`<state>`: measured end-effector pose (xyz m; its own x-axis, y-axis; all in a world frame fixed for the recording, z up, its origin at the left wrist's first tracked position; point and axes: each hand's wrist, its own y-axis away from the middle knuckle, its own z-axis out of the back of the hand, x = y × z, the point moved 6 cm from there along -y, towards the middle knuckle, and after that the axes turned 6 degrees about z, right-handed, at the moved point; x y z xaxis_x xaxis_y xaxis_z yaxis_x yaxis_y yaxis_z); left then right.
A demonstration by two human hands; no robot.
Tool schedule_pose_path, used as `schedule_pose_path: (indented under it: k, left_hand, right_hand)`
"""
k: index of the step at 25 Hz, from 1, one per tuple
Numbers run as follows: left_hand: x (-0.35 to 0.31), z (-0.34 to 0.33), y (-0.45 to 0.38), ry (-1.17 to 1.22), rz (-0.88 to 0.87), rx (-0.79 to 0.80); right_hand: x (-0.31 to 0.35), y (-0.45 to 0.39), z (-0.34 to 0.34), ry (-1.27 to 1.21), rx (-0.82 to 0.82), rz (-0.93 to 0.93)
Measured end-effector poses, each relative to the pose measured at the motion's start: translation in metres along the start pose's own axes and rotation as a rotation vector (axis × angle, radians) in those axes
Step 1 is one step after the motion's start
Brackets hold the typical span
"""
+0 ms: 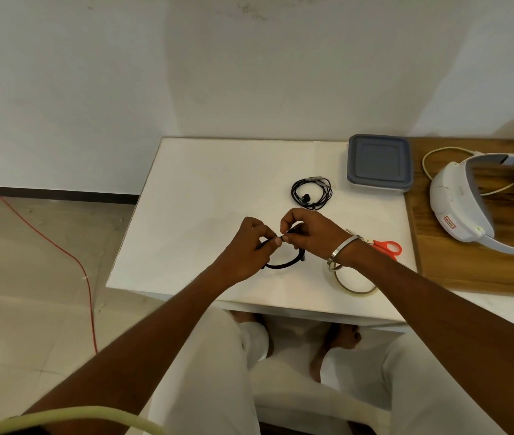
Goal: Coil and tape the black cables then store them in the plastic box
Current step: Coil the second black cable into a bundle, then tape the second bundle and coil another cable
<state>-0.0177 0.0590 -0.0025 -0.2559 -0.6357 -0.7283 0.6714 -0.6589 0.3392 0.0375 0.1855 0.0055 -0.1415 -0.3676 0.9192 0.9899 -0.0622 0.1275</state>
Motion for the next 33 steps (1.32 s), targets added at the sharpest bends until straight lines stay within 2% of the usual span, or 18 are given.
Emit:
schedule_pose_path:
  k: [8,11,18,23,26,29,33]
  left_hand:
    - [0.033,-0.001,-0.009,0.111,0.223,-0.09]
    - [0.046,0.004,-0.014,0.097,0.249,-0.15]
    - [0.036,0.005,-0.016,-0.246,0.04,-0.237]
    - [0.037,0.002,-0.014,-0.361,0.06,-0.33]
    - [0.037,0.002,-0.013,-0.368,0.093,-0.322]
    - [0.021,0.007,-0.006,-0.345,-0.008,-0.444]
    - [-0.013,-0.007,0.0,-0.254,-0.133,-0.459]
  right_hand:
    - [-0.014,-0.012,-0.023,0.139,-0.123,-0.12]
    - [-0.017,-0.019,-0.034,0.248,-0.154,-0.144]
    - [-0.027,-0.023,-0.048,0.521,-0.201,-0.128]
    - [-0.028,-0.017,-0.042,0.526,-0.178,-0.087]
    - [-0.024,-0.003,-0.014,0.468,-0.218,-0.053]
    - [-0.036,0.025,0.03,0.527,-0.288,-0.098]
    - [-0.067,0.06,0.061,0.655,-0.087,-0.268]
